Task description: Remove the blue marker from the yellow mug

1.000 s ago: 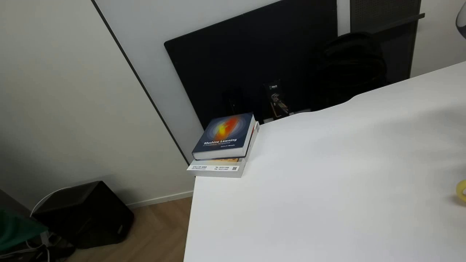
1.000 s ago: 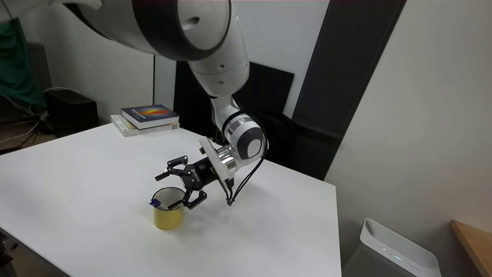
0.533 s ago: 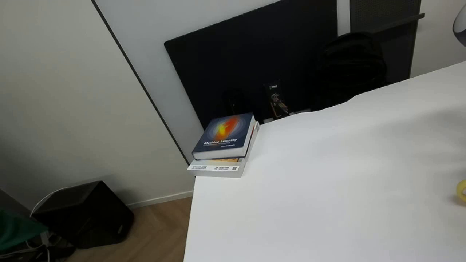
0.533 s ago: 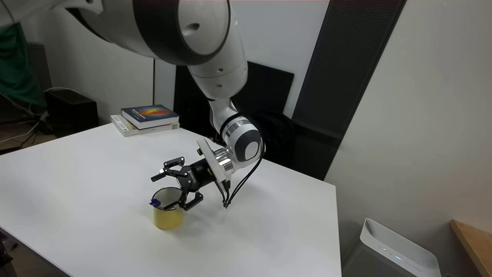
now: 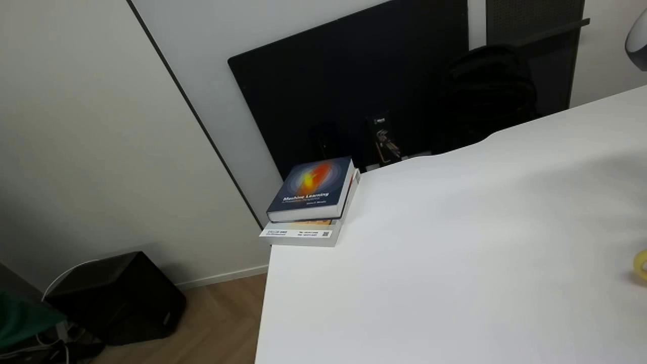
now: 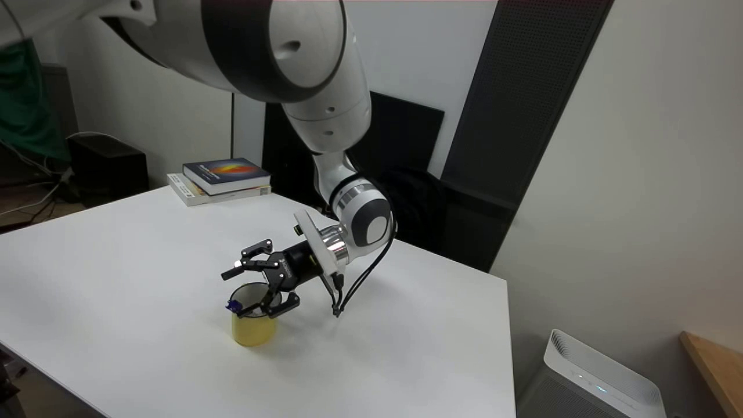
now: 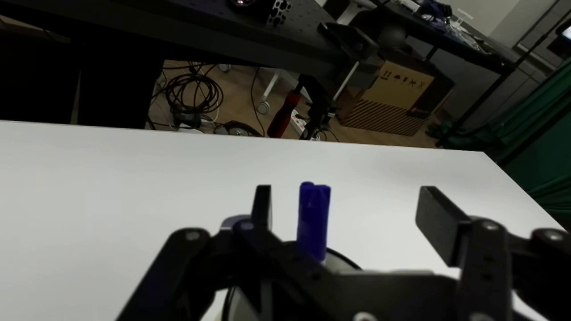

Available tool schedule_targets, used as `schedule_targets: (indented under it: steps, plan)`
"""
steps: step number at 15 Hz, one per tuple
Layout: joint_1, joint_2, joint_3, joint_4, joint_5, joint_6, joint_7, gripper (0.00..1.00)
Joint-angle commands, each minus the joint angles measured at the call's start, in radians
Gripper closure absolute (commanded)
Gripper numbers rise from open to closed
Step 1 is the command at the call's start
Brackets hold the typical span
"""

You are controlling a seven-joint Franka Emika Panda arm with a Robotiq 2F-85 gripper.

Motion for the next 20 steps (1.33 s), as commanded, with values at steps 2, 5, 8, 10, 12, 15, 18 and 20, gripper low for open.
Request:
schedule_targets:
  steps: [2, 5, 8, 10, 12, 15, 18, 20]
  plan:
    - [0.002, 0.012, 0.003, 0.027, -0.001, -0.024, 0.049, 0.55]
    - [0.001, 0.008, 0.002, 0.024, -0.001, -0.022, 0.051, 0.75]
    - [-0.003, 0.006, 0.001, 0.024, 0.002, -0.025, 0.054, 0.95]
    - [-0.007, 0.001, 0.0, 0.024, 0.005, -0.024, 0.057, 0.98]
    - [-0.012, -0.004, -0.001, 0.023, 0.008, -0.025, 0.056, 0.95]
    - [-0.017, -0.009, -0.002, 0.023, 0.009, -0.028, 0.054, 0.95]
    - [-0.016, -0.028, -0.002, 0.026, 0.007, -0.032, 0.056, 0.95]
    - [-0.014, -0.053, -0.001, 0.03, 0.009, -0.034, 0.057, 0.95]
